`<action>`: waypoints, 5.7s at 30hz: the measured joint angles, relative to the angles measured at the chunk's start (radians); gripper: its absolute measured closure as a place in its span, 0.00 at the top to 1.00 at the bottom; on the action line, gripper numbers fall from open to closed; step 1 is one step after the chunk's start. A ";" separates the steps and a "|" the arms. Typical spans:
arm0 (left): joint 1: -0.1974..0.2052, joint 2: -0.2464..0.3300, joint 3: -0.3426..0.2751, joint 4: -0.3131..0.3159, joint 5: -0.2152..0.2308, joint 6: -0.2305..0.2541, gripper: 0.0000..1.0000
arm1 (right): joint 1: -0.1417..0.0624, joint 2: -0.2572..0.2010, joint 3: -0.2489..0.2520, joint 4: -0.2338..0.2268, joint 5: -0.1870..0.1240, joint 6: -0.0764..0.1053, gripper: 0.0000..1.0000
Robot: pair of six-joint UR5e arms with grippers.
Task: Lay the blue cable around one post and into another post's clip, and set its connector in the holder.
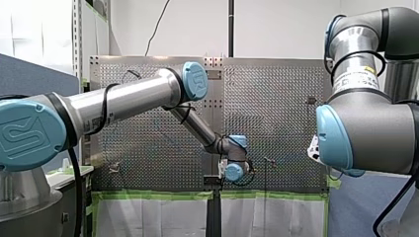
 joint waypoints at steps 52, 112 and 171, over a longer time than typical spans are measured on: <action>-0.082 0.017 0.006 -0.079 0.108 -0.007 1.00 | 0.013 0.006 0.000 0.028 0.003 -0.018 0.00; -0.129 0.021 0.029 -0.103 0.004 -0.090 1.00 | 0.013 0.007 0.000 0.033 0.001 -0.013 0.00; -0.119 0.021 0.026 -0.110 -0.002 -0.092 1.00 | 0.013 0.007 0.000 0.031 -0.001 -0.012 0.00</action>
